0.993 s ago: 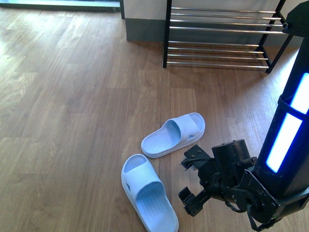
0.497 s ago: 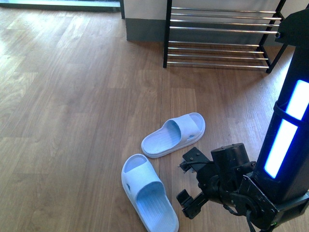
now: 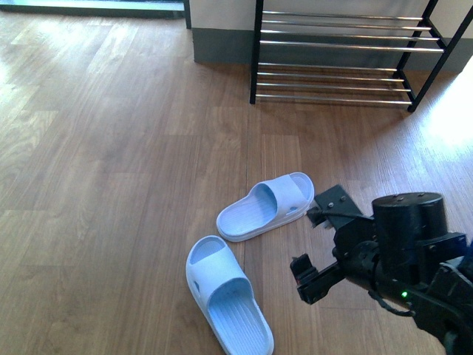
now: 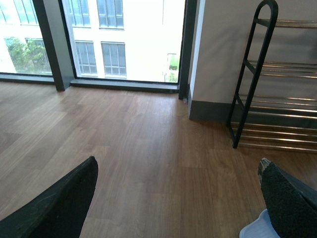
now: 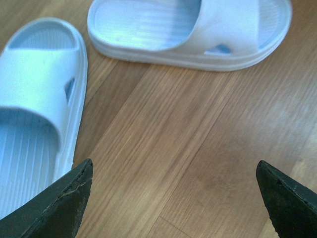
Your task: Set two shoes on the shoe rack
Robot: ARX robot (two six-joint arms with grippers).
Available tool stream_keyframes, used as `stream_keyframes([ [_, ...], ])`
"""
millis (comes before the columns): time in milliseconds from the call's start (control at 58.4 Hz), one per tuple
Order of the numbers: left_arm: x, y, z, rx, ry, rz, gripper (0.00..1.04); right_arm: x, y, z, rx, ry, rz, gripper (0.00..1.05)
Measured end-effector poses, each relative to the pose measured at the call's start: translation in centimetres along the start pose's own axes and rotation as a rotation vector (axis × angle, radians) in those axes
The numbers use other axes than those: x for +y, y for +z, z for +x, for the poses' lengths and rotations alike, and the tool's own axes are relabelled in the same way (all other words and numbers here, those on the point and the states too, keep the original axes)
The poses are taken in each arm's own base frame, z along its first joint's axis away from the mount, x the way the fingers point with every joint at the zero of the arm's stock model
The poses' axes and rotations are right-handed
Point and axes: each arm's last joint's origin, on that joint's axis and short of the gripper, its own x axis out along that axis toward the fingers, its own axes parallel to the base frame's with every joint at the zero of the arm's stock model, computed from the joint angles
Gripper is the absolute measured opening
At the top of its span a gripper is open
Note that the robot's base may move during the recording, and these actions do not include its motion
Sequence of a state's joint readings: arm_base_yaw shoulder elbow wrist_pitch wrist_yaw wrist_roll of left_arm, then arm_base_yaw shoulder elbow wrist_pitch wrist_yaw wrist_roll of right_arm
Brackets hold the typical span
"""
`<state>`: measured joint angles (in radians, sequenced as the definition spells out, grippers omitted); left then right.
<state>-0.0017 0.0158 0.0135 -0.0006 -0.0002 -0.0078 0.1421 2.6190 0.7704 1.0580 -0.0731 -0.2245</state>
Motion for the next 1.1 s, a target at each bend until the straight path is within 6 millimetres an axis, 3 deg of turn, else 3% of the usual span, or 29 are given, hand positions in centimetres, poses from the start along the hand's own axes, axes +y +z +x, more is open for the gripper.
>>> stream_keyframes([
  [103, 0.0, 0.0, 0.0, 0.0, 0.0, 0.0, 0.95, -1.4, 1.4, -2.0, -0.069, 0.011, 0.031, 0.96],
  [188, 0.0, 0.0, 0.0, 0.0, 0.0, 0.0, 0.95, -2.6, 3.3, -5.1, -0.131, -0.042, 0.071, 0.96],
  [394, 0.0, 0.0, 0.0, 0.0, 0.0, 0.0, 0.95, -2.3, 6.1, -11.1, -0.254, -0.061, 0.121, 0.96],
  [599, 0.0, 0.0, 0.0, 0.0, 0.0, 0.0, 0.95, -1.9, 6.9, -15.7, -0.326, -0.098, 0.136, 0.96],
  [754, 0.0, 0.0, 0.0, 0.0, 0.0, 0.0, 0.95, -1.6, 6.8, -16.7, -0.345, -0.115, 0.136, 0.96],
  [1096, 0.0, 0.0, 0.0, 0.0, 0.0, 0.0, 0.95, -1.3, 6.0, -15.8, -0.34, -0.166, 0.153, 0.96],
])
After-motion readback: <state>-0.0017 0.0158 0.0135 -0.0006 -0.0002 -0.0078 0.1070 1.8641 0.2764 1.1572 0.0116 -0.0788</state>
